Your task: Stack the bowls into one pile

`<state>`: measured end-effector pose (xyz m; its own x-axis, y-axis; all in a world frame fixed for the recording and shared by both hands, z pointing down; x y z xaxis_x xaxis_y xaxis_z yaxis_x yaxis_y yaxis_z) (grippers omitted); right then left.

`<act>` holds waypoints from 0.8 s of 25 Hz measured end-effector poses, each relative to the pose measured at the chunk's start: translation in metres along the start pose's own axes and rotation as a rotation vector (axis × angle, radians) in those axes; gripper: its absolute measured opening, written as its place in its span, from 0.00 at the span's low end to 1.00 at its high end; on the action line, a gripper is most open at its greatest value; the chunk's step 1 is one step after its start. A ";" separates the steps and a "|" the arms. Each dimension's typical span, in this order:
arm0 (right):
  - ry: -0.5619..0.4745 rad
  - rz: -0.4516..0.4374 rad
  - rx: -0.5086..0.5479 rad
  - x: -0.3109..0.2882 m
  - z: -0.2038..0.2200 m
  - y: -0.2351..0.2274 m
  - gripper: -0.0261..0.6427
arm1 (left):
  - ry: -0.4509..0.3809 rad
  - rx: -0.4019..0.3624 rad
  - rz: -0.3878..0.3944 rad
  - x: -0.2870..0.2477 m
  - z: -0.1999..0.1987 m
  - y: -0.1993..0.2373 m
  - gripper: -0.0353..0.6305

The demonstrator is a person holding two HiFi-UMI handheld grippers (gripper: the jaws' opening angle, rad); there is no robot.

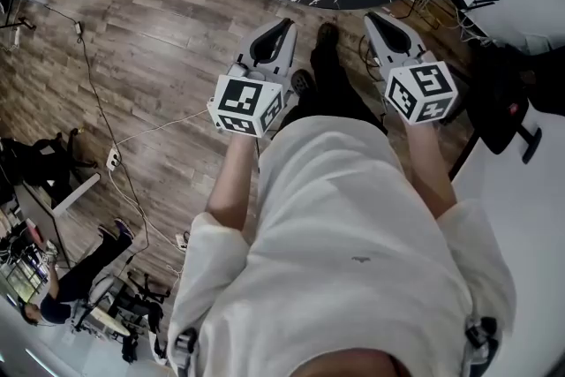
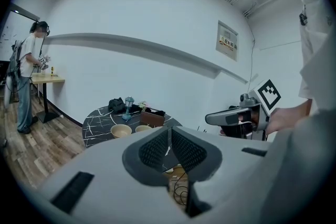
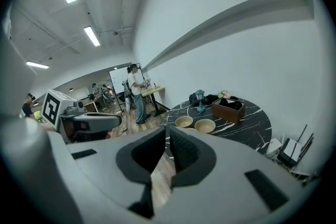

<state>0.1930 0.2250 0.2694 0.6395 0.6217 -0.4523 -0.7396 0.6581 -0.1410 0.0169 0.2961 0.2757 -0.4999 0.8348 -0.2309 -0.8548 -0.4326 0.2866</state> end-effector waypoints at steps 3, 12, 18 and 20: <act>0.021 -0.016 -0.012 -0.007 0.002 0.000 0.10 | 0.010 0.007 -0.003 -0.003 0.001 0.003 0.11; 0.050 -0.042 -0.014 -0.037 -0.009 -0.008 0.22 | 0.033 0.000 0.001 -0.023 -0.007 0.020 0.22; 0.083 -0.043 -0.025 -0.069 -0.021 -0.024 0.26 | 0.046 0.017 -0.002 -0.048 -0.015 0.041 0.25; 0.097 -0.048 -0.024 -0.082 -0.025 -0.029 0.26 | 0.055 0.023 -0.007 -0.057 -0.016 0.051 0.25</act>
<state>0.1566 0.1447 0.2889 0.6521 0.5449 -0.5271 -0.7140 0.6751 -0.1855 0.0000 0.2206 0.2882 -0.5016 0.8175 -0.2831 -0.8551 -0.4188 0.3057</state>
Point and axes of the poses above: the fingertips, and each gripper's own axes: x backward along the fingers, y to its left, z out of its underside, the point moved 5 cm from there along x, backward along the fingers, and after that the axes turned 8 degrees about z, right-handed, at the moved point
